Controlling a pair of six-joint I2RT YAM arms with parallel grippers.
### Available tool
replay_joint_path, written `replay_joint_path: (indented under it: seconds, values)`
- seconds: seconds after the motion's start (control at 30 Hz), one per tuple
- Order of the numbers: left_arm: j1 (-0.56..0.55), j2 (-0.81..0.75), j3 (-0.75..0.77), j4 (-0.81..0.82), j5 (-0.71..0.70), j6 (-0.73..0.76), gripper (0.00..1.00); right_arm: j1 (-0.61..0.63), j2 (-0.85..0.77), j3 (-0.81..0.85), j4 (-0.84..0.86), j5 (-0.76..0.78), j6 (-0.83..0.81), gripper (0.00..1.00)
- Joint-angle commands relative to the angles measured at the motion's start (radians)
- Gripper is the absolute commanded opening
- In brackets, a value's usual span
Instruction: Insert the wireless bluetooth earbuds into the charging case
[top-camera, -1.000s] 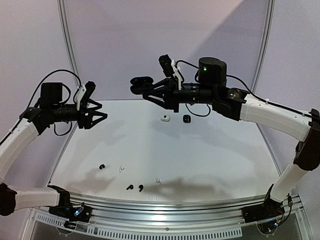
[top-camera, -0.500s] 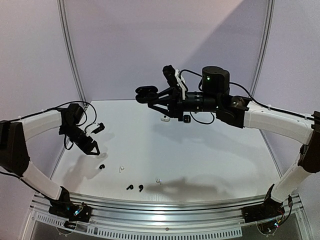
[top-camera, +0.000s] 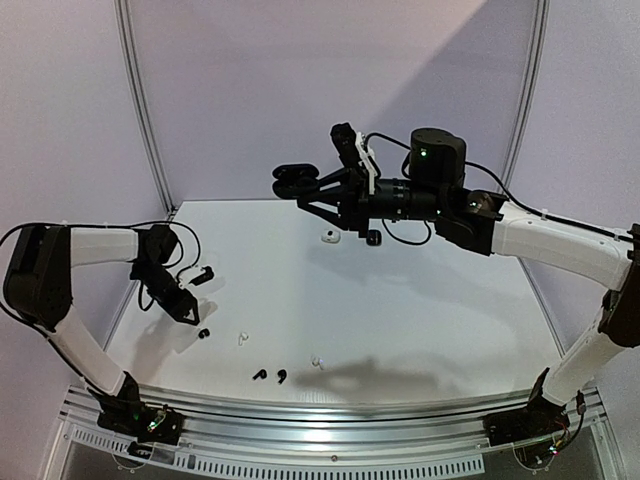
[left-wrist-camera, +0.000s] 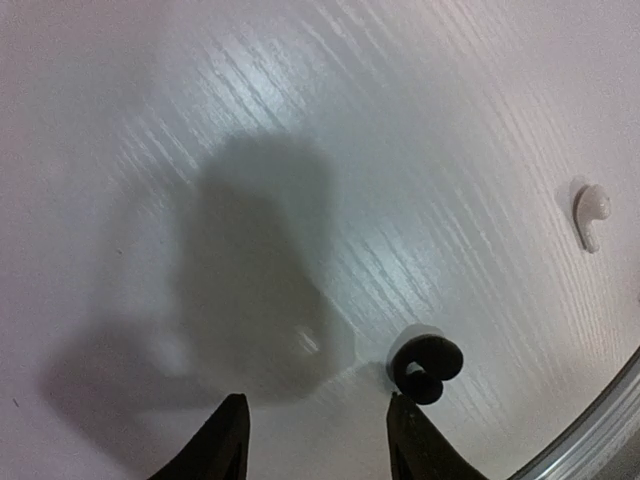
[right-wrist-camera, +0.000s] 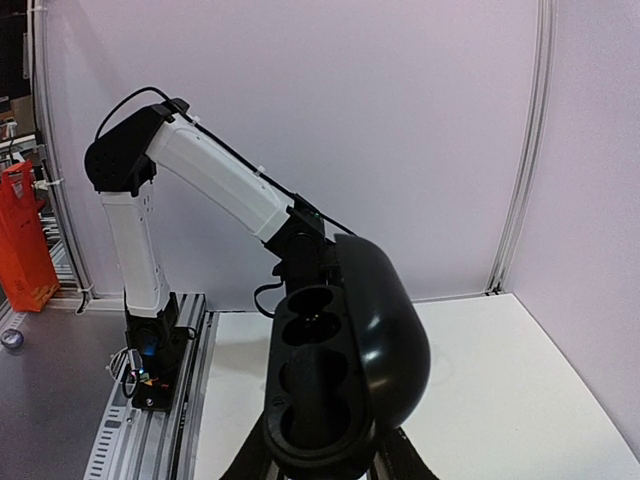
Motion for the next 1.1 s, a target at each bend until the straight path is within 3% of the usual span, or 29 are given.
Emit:
replay_joint_path:
  seconds: [0.0,0.6,0.83,1.07]
  values:
    - [-0.028,0.002,-0.028,0.033,0.009,0.008,0.49,-0.001,-0.011,0.025,-0.004,0.008,-0.007,0.0]
    - [-0.111,0.021,-0.064,0.074,0.029,-0.017,0.43,-0.001,-0.021,0.017,-0.02,0.019,-0.001,0.0]
    - [-0.116,0.004,-0.1,0.058,0.021,0.009,0.31,-0.001,-0.029,0.015,-0.035,0.028,-0.012,0.0]
    - [-0.142,-0.01,-0.1,0.031,0.055,0.017,0.28,-0.002,-0.031,0.014,-0.038,0.034,-0.013,0.0]
